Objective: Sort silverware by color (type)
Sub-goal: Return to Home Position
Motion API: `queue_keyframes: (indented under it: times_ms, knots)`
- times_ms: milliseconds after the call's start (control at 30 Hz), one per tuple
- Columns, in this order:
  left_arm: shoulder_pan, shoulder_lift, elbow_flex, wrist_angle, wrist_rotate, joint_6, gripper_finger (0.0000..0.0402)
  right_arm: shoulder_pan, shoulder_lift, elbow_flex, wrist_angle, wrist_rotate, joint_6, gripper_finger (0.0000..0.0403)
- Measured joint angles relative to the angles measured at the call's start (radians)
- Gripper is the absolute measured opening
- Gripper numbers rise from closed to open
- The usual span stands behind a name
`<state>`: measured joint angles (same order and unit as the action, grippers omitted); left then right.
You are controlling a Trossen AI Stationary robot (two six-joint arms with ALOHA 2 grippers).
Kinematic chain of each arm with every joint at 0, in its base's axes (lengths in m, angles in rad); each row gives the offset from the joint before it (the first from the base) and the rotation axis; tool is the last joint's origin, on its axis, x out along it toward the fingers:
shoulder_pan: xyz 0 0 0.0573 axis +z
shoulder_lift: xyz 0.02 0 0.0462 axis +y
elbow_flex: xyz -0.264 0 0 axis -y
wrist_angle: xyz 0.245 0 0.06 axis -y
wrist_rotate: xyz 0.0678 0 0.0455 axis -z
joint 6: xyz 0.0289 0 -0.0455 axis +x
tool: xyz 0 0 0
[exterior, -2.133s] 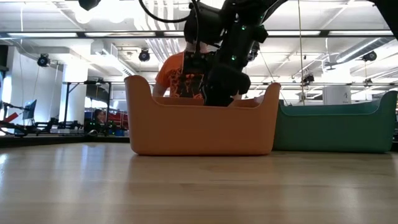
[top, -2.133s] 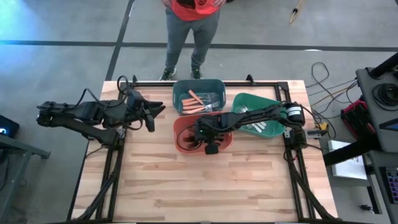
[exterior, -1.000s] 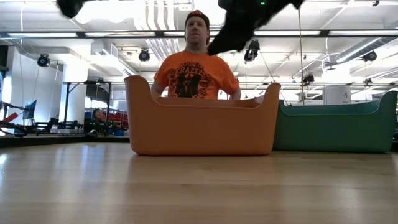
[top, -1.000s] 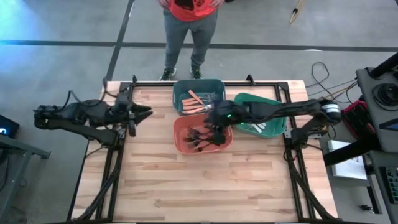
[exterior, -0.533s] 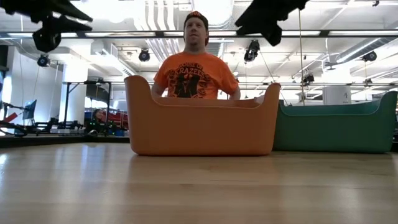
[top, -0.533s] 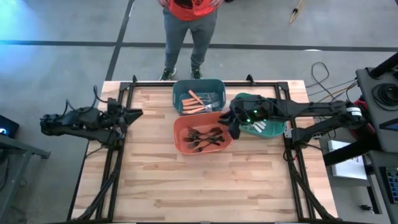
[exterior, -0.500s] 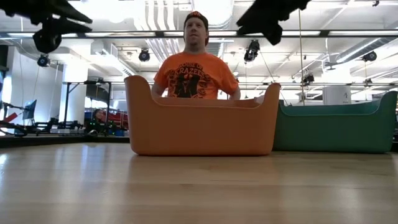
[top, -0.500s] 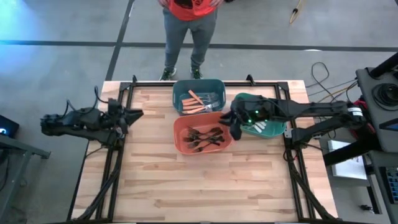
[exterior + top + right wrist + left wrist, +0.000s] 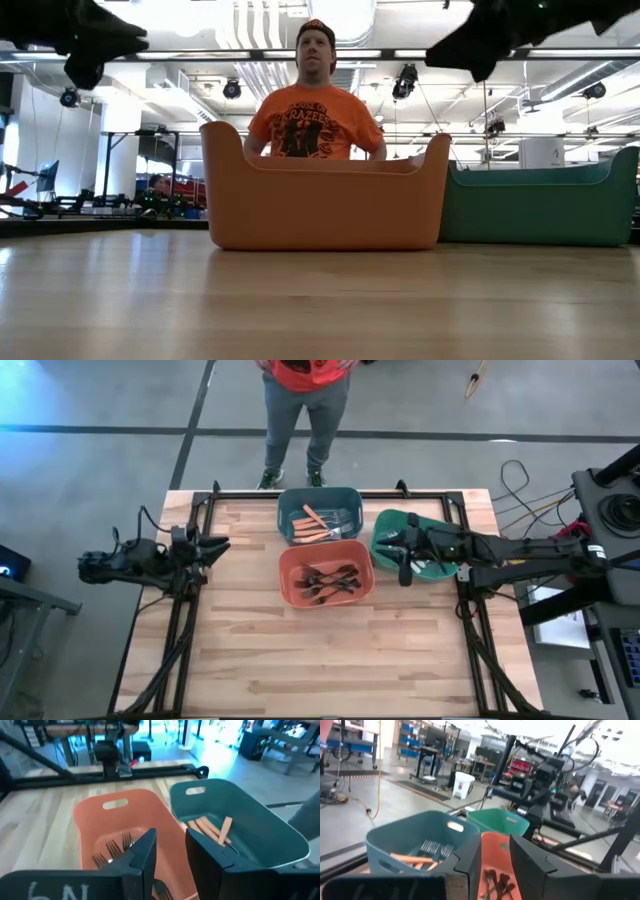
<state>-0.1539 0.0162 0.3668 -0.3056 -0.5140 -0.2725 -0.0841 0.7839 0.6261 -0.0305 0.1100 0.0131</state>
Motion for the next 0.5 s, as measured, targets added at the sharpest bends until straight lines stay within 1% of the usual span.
queue_keyframes:
  times_ms: [233,400,500]
  knots:
    - [0.002,-0.015,-0.092,-0.008,0.001,0.003,0.0084,-0.002,-0.112,-0.145,0.100,0.075,-0.038,0.0096]
    - [0.001,-0.015,-0.169,0.010,0.001,-0.028,0.0084,-0.002,-0.191,-0.241,0.145,0.185,-0.038,0.0096]
    - [0.001,-0.015,-0.209,0.027,0.002,-0.007,0.0084,-0.002,-0.245,-0.301,0.187,0.206,-0.038,0.0096]
